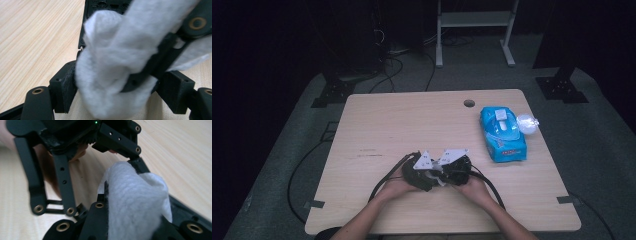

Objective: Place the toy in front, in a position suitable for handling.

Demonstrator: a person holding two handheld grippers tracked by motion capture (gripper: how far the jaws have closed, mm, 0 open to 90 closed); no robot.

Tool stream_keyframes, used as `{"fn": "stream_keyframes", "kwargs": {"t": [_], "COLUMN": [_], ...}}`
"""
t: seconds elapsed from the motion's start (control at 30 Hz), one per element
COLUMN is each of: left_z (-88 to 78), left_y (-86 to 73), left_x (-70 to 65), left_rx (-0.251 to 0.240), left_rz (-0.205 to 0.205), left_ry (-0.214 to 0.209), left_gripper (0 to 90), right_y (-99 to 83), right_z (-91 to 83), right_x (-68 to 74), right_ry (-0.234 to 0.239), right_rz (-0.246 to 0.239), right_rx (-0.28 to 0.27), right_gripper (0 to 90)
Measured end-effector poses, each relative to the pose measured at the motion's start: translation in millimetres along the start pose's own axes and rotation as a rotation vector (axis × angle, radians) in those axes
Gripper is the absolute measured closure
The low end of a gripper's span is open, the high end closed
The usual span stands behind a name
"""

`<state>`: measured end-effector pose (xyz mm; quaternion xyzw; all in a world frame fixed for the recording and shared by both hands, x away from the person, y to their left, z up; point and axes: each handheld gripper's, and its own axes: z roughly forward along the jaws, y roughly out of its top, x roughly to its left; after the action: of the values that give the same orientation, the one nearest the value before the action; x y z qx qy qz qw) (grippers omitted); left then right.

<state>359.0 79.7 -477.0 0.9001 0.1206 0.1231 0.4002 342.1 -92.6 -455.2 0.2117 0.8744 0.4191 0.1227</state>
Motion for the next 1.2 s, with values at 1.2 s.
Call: {"fn": "stream_keyframes", "kwargs": {"t": [1.2], "left_z": [-1.2], "left_y": [-1.4], "left_x": [2.9], "left_rx": [-0.004], "left_rz": [-0.002], "left_ry": [0.002], "left_gripper": [23.7], "right_y": [-1.2], "right_z": [-7.3], "right_x": [-29.2], "right_ry": [-0.134], "right_rz": [0.073], "right_rx": [-0.018], "right_gripper": [83.7]}}
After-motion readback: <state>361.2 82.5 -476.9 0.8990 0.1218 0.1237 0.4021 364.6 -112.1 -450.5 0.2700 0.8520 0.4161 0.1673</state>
